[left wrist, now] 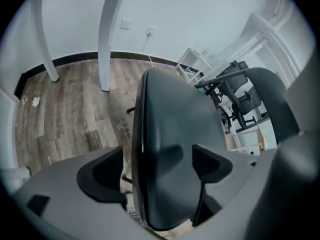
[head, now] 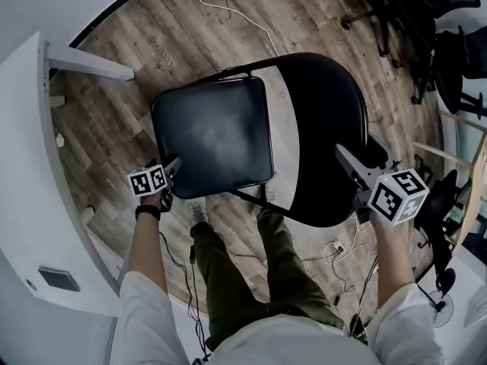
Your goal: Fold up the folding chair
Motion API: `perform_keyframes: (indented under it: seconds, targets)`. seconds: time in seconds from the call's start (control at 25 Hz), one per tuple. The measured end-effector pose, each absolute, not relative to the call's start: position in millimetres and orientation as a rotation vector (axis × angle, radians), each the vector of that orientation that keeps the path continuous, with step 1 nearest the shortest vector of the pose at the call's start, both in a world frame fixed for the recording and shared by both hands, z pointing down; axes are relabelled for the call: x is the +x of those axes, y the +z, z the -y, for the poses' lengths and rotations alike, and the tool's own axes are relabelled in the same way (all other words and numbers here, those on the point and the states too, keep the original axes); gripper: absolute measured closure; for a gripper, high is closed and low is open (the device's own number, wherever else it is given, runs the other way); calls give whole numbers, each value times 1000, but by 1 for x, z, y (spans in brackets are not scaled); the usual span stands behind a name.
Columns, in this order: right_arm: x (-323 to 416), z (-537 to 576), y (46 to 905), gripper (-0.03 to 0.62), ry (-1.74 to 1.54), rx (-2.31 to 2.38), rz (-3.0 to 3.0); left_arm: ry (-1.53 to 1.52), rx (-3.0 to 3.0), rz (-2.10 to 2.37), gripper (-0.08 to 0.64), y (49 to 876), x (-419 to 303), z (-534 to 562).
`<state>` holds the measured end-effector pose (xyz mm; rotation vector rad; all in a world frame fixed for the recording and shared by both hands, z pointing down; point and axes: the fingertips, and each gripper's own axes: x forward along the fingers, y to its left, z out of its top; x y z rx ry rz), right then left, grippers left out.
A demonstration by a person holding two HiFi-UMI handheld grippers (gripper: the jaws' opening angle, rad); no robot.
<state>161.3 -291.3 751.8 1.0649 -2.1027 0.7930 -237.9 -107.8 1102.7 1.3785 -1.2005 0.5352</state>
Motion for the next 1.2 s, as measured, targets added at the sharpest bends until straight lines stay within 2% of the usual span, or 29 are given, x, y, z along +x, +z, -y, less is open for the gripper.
perform_keyframes:
  seconds: [0.16,0.24,0.28,0.48,0.84,1.2]
  targets:
    - [159,293,761,257,850,1023,2068,442,1368,1115,138,1134,-236,110]
    - [160,294,763,382,871,1028,2044,316,1358,1032,132,1141,-232,111]
    - [160,295,764,416,884,1032,2034,239,1344,989,133,1143,-228,110]
    - [161,295,768,445,943,1043,2012,38,1320,910,133,1150,-222,109]
    - [162,296,766,469,1015,1051,2009,76,1286,922,133,1147,-217,106]
    - [164,295,734,483,1033,1043,2014,150,1282,987,135,1102,-192,112]
